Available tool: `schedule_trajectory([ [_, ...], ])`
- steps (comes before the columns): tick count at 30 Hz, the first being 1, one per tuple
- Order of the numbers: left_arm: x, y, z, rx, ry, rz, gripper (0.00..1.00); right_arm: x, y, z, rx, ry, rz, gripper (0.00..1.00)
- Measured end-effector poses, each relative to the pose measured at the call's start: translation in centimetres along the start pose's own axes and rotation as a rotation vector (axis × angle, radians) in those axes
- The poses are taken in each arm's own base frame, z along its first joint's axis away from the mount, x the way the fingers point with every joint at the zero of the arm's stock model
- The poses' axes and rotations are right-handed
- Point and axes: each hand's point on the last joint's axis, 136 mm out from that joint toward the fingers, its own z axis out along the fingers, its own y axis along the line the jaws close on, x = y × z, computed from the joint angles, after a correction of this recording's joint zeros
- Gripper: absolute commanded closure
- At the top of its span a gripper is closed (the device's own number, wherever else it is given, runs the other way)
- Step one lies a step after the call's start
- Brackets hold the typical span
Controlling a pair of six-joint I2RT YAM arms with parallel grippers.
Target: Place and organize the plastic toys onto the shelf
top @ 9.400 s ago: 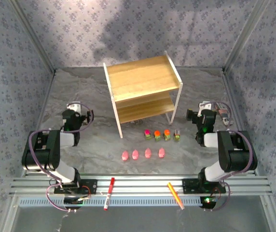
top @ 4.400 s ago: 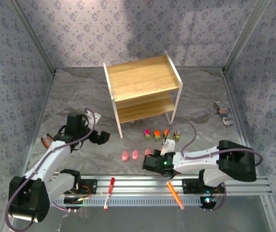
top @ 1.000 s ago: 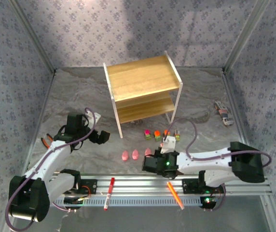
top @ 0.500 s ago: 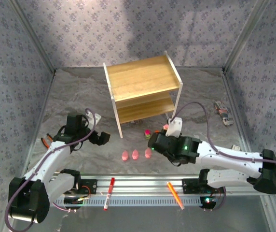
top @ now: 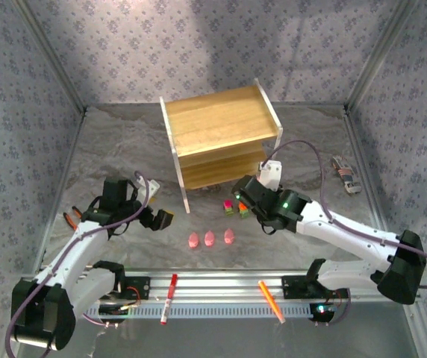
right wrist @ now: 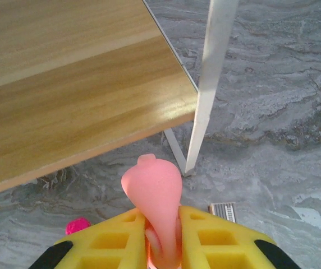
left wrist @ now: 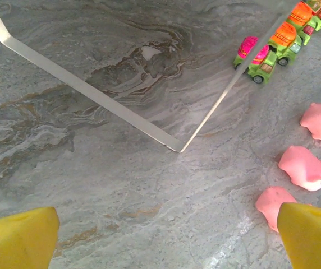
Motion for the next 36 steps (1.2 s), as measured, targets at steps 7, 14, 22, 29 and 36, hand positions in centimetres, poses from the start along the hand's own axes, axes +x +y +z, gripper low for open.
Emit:
schedule_trajectory([
  [7, 0.2, -0.1, 0.1, 0.005, 0.004, -0.001, 0.00, -1.5, 0.0, 1.7, 0.013, 0.020, 0.025, 0.80],
  [14, 0.7, -0.2, 0.3, 0.008, 0.013, -0.006, 0.00, -1.7, 1.1, 3.1, 0.007, 0.041, 0.013, 0.80],
  [22, 0.7, -0.3, 0.3, 0.011, 0.013, -0.003, 0.00, -2.2, 1.7, 3.9, 0.003, 0.030, 0.022, 0.80],
  [29, 0.7, -0.3, 0.3, 0.010, 0.011, -0.001, 0.00, -2.5, 1.7, 4.6, 0.017, 0.029, 0.024, 0.80],
  [36, 0.5, -0.2, 0.1, 0.001, 0.005, 0.003, 0.00, -3.2, 2.1, 4.6, 0.008, 0.016, 0.024, 0.79],
])
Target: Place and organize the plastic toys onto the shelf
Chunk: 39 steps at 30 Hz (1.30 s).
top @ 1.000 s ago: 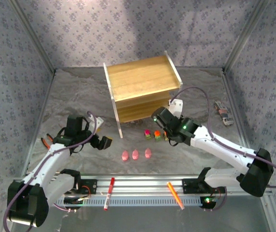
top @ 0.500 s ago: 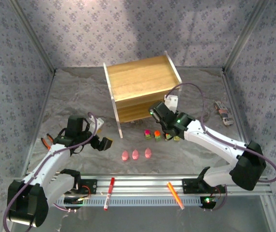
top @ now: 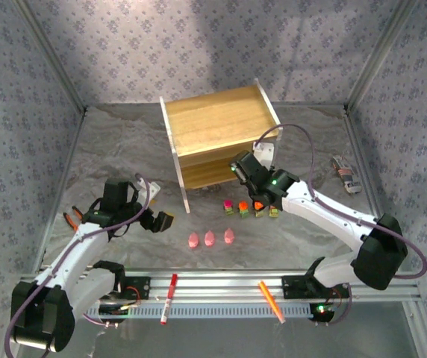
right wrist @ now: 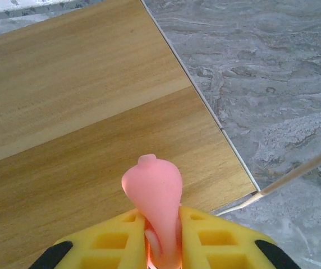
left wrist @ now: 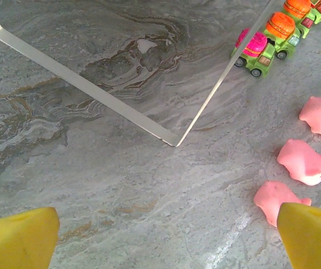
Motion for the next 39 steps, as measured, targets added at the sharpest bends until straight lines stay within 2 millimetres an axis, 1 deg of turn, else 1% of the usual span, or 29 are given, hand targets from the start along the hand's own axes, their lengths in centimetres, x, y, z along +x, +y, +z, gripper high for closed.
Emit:
schedule_trajectory([
  [15, 0.1, 0.2, 0.0, -0.012, 0.003, 0.000, 0.00, -0.3, -0.4, 0.7, 0.023, -0.002, 0.000, 0.77],
  [26, 0.1, 0.3, 0.0, -0.017, 0.005, 0.000, 0.00, -0.4, 0.2, 1.5, 0.016, -0.013, 0.000, 0.77],
  [34, 0.1, 0.3, 0.0, -0.019, 0.003, 0.001, 0.00, -0.6, 0.3, 1.7, 0.019, -0.031, 0.006, 0.76],
  [39, 0.0, 0.3, -0.1, -0.020, 0.000, 0.004, 0.00, -0.7, 0.2, 1.9, 0.030, -0.046, 0.009, 0.73],
])
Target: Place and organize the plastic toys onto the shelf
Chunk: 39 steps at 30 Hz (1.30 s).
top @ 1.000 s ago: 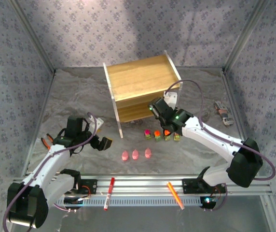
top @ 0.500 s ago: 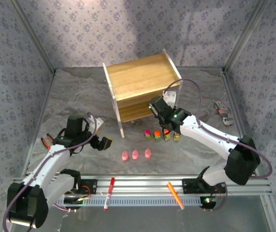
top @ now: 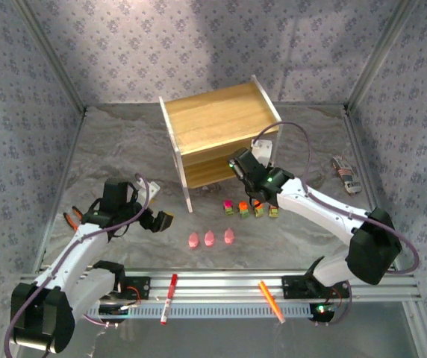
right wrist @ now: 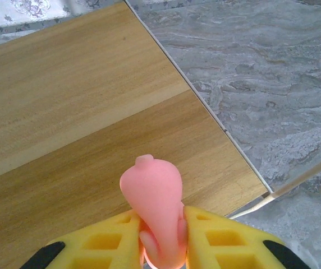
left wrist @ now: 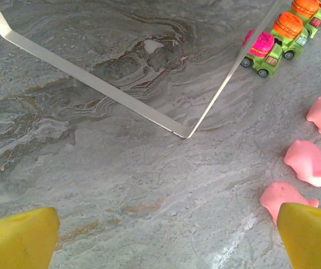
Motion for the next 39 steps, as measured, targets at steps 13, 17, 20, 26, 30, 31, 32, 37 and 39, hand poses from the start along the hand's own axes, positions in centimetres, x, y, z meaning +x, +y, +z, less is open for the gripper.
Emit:
schedule_trajectory([
  [13, 0.0, 0.0, 0.0, 0.000, 0.000, 0.000, 0.00, 0.2, 0.0, 0.8, -0.001, -0.034, 0.022, 0.69],
  [17, 0.0, 0.0, 0.0, 0.000, 0.000, 0.000, 0.00, 0.1, 0.1, 0.9, -0.005, -0.045, 0.027, 0.68],
  [20, 0.0, 0.0, 0.0, -0.001, 0.000, 0.000, 0.01, 0.1, 0.1, 0.9, -0.005, -0.050, 0.023, 0.68],
  [26, 0.0, 0.1, 0.0, -0.003, 0.001, 0.000, 0.00, 0.0, 0.2, 0.9, -0.009, -0.055, 0.018, 0.64],
  [30, 0.0, 0.1, 0.0, -0.003, 0.001, 0.000, 0.00, 0.0, 0.3, 1.0, -0.010, -0.055, 0.012, 0.62],
  [31, 0.0, 0.1, 0.0, -0.003, 0.001, 0.000, 0.00, 0.0, 0.3, 1.0, -0.010, -0.055, 0.011, 0.62],
  [32, 0.0, 0.1, 0.0, -0.004, 0.001, 0.000, 0.01, 0.1, 0.3, 1.0, -0.009, -0.054, 0.010, 0.61],
  [37, 0.0, 0.1, 0.0, -0.003, 0.001, 0.000, 0.00, 0.1, 0.2, 1.2, -0.004, -0.051, 0.001, 0.55],
  [39, 0.0, 0.1, 0.0, -0.003, 0.001, 0.000, 0.00, 0.1, 0.2, 1.2, -0.004, -0.051, 0.001, 0.53],
])
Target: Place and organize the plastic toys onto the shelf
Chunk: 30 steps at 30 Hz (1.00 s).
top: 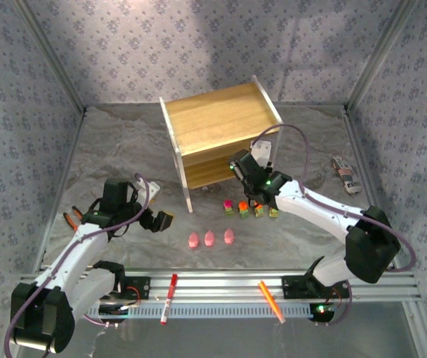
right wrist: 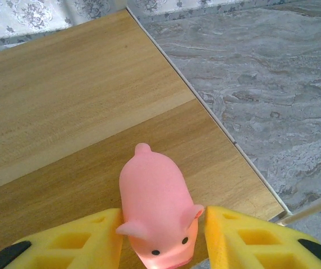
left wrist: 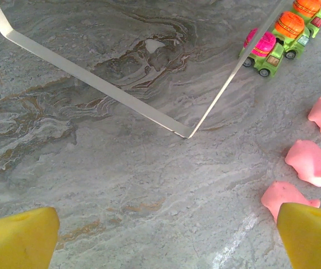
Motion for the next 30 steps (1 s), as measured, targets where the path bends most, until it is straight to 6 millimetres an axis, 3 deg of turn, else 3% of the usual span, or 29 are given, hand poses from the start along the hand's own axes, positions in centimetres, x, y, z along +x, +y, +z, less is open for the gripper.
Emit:
schedule_trajectory([
  [12, 0.0, 0.0, 0.0, 0.000, 0.000, 0.000, 0.00, 0.1, 0.2, -0.2, -0.007, 0.002, -0.008, 0.46],
  [23, 0.0, 0.0, 0.0, 0.000, 0.000, 0.000, 0.00, -1.2, 0.1, -2.5, -0.038, -0.040, 0.007, 0.41],
  [30, 0.0, 0.1, 0.0, -0.004, 0.001, 0.001, 0.00, -0.4, -0.3, -4.1, -0.045, -0.052, -0.018, 0.39],
])
